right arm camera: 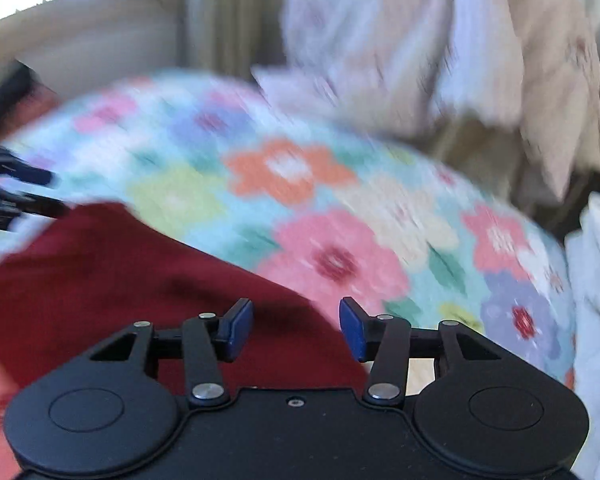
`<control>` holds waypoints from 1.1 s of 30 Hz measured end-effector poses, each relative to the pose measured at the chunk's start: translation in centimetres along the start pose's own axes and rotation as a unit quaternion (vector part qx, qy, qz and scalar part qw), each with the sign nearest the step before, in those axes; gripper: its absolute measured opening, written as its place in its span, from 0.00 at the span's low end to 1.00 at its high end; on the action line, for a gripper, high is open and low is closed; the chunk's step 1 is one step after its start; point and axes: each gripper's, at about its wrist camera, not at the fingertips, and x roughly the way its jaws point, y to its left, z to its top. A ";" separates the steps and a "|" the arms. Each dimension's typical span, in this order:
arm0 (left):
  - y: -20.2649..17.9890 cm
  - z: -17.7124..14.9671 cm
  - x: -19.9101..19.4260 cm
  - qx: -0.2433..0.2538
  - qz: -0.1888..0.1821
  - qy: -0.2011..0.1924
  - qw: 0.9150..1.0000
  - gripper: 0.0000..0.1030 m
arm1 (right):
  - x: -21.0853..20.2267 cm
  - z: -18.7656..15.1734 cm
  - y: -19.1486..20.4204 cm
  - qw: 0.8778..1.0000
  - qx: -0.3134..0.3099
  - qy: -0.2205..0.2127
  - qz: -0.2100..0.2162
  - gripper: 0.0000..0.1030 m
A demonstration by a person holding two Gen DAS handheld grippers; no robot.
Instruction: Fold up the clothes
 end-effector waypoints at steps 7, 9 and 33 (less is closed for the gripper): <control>-2.4 -5.6 -1.9 -0.029 -0.032 0.036 0.998 0.60 | -2.6 -5.6 4.3 0.999 -0.019 -0.017 0.037 0.57; -2.7 -7.5 -1.0 -0.029 -0.012 0.069 0.997 0.61 | -1.6 -7.7 3.8 0.999 0.020 0.025 0.021 0.58; 0.6 -16.2 -1.5 -0.576 -0.170 0.017 0.799 0.66 | -2.1 -19.9 0.7 0.776 0.599 -0.041 0.192 0.74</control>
